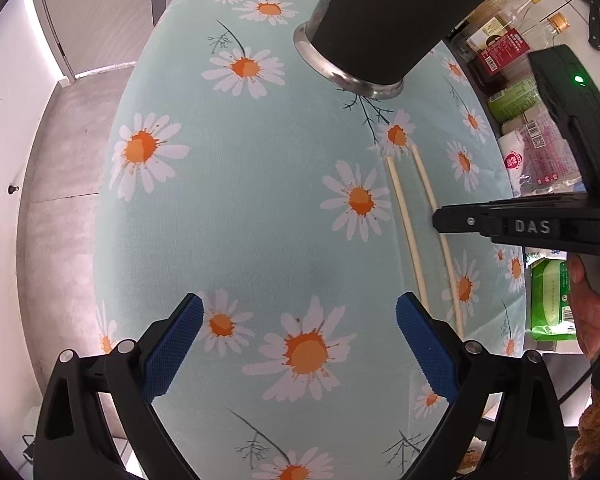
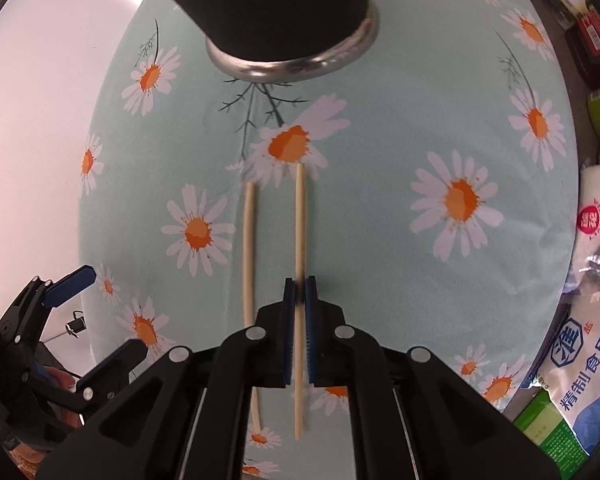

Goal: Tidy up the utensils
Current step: 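Grasp one wooden stick from the cloth with the right tool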

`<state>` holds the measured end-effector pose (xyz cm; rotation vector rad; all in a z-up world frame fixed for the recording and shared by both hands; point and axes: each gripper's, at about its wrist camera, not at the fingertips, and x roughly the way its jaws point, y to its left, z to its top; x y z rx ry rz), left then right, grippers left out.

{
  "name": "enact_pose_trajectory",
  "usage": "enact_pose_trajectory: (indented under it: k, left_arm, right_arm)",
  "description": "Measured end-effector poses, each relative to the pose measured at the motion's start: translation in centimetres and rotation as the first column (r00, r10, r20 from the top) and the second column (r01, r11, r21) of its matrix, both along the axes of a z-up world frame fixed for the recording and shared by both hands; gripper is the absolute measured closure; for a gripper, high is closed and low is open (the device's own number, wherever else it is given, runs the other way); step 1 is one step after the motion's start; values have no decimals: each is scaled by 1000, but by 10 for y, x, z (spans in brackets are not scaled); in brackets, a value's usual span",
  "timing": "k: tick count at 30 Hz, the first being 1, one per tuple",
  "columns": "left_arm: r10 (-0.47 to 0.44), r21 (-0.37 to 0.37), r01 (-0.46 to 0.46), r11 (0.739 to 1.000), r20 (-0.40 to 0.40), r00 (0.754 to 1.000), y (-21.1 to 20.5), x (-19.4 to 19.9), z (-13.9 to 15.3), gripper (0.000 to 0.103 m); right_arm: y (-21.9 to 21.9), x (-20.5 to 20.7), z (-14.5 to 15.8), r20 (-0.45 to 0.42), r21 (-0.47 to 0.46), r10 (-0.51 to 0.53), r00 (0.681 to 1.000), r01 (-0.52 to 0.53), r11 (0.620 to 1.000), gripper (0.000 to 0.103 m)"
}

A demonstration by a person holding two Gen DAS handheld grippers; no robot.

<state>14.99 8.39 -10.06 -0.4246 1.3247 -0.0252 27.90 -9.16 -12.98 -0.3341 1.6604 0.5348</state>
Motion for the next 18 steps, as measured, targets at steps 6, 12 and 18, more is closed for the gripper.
enact_pose_trajectory:
  k: [6, 12, 18]
  left_arm:
    - [-1, -8, 1, 1000, -56, 998, -25, 18, 0, 8]
    - [24, -8, -25, 1000, -104, 994, -43, 39, 3, 10]
    - [39, 10, -38, 999, -138, 990, -61, 59, 3, 10]
  right_arm:
    - [-39, 6, 13, -3, 84, -49, 999, 49, 995, 97]
    - [-80, 9, 27, -3, 164, -90, 996, 89, 982, 97]
    - [-107, 7, 37, -15, 225, -125, 992, 125, 966, 97]
